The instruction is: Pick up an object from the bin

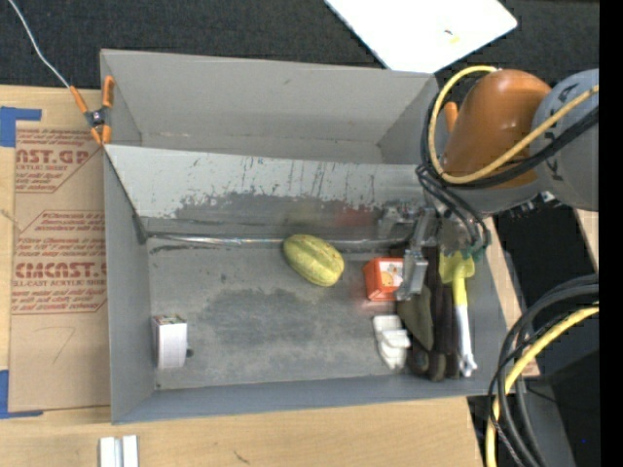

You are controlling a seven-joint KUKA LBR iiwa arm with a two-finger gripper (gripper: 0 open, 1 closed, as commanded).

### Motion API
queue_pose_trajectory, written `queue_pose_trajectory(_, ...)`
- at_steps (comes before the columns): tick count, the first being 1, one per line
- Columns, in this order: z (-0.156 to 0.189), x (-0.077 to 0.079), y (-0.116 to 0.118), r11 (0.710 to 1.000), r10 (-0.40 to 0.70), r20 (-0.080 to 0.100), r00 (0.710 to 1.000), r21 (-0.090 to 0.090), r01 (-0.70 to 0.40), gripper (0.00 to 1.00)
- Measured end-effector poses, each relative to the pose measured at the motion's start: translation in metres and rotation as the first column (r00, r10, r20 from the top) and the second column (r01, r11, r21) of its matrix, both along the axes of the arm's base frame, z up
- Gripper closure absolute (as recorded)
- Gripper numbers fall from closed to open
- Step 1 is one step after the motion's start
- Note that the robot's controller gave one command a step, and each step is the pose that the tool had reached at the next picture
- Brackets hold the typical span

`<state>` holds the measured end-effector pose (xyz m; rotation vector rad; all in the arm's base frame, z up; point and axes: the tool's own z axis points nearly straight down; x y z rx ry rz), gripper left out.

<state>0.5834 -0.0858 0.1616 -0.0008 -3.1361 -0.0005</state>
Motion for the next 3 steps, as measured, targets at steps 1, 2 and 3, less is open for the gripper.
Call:
queue_pose_trajectory(1, 0.005, 0.002, 0.0, 1.0, 0.001, 0.007, 1.0, -0.001, -0.001, 0.0)
queue_pose_trajectory(2, -0.059, 0.005, 0.001, 0.996, -0.084, 0.008, 0.996, 0.001, 0.084, 0.0)
queue_pose_trajectory(3, -0.074, -0.008, -0.038, 0.968, -0.249, 0.006, 0.968, 0.001, 0.249, 0.0)
